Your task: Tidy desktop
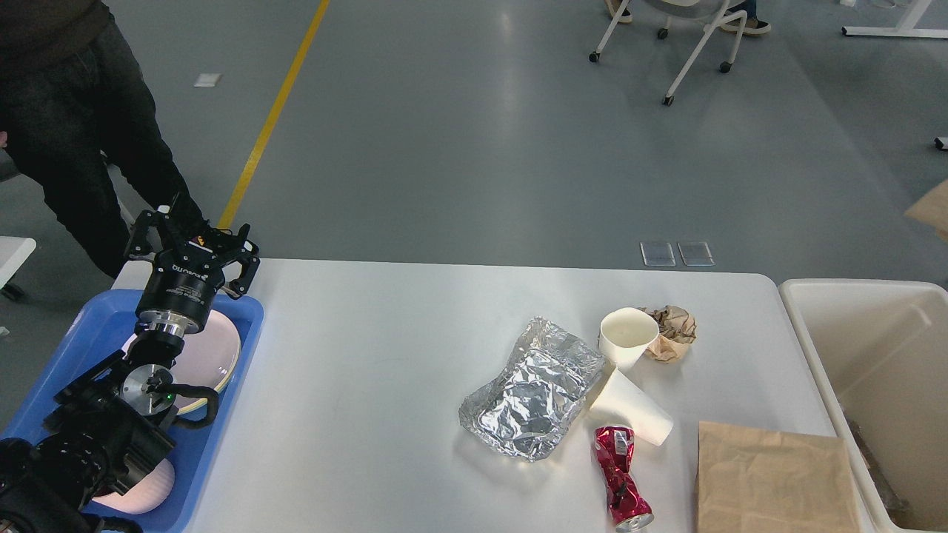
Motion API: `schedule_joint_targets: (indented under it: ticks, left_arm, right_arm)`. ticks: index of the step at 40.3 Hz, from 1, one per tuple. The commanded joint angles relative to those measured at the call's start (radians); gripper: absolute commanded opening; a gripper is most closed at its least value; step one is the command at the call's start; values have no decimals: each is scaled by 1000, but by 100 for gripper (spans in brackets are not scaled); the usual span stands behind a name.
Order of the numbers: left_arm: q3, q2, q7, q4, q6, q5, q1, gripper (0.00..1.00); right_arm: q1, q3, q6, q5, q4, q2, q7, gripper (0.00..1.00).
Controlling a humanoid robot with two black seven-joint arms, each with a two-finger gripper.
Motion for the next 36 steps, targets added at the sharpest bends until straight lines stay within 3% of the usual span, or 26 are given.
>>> schedule_joint_targets:
  ticks: [1, 6, 11, 36]
  left_arm:
    - [0, 0, 0, 0, 0, 0, 0, 96]
    - [0, 0, 0, 0, 0, 0, -1, 96]
    - [0, 0, 0, 0, 0, 0, 0, 96]
    - [0, 0, -2, 0, 0, 0, 0, 96]
  right_arm:
    - [-118, 0, 0, -4, -62, 6, 1, 0]
    - [-239, 2, -7, -4, -108, 37, 3, 0]
    - [-368, 9, -113, -3, -113, 84, 3, 0]
    - [-679, 103, -366, -3, -102, 250, 5, 0]
